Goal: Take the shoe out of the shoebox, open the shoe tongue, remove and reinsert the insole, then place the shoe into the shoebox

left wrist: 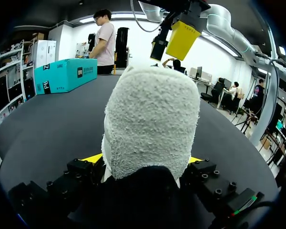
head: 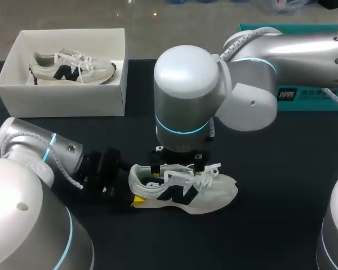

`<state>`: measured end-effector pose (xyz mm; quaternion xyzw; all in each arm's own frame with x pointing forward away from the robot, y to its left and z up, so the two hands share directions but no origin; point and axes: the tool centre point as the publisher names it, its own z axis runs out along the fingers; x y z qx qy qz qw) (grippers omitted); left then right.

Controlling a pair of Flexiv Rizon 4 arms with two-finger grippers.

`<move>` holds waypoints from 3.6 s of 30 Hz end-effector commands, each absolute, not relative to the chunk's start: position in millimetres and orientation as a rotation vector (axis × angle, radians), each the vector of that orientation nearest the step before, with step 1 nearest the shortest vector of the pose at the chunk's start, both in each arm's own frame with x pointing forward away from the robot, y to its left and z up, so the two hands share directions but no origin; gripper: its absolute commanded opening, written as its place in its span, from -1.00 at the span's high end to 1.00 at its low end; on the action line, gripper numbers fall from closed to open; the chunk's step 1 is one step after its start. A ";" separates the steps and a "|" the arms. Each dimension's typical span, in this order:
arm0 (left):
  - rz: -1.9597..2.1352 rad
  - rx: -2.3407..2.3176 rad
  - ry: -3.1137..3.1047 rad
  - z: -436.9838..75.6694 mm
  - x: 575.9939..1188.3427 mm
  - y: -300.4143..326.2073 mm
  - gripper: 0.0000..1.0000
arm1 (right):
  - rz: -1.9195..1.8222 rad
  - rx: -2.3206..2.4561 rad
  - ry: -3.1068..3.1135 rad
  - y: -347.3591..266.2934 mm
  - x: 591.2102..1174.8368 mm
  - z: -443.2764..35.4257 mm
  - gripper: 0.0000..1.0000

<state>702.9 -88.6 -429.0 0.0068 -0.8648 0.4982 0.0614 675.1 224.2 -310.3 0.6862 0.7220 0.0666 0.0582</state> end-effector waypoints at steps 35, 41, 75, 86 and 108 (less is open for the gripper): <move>1.502 0.021 -2.617 -432.1 701.9 -89.8 1.00 | -0.652 1.816 1.629 230.5 686.9 -352.9 -1.00; 1.502 0.021 -2.617 -432.1 701.9 -89.8 1.00 | -0.720 1.839 1.601 228.8 686.4 -353.8 -0.84; 1.502 0.021 -2.617 -432.1 701.9 -89.8 1.00 | -0.533 2.189 1.692 172.8 691.3 -310.2 1.00; 1.502 0.021 -2.617 -432.1 701.9 -89.8 1.00 | -0.432 2.290 1.738 161.9 687.0 -302.8 1.00; 1.502 0.021 -2.617 -432.1 701.9 -89.8 1.00 | -0.429 2.281 1.739 146.9 689.7 -303.6 1.00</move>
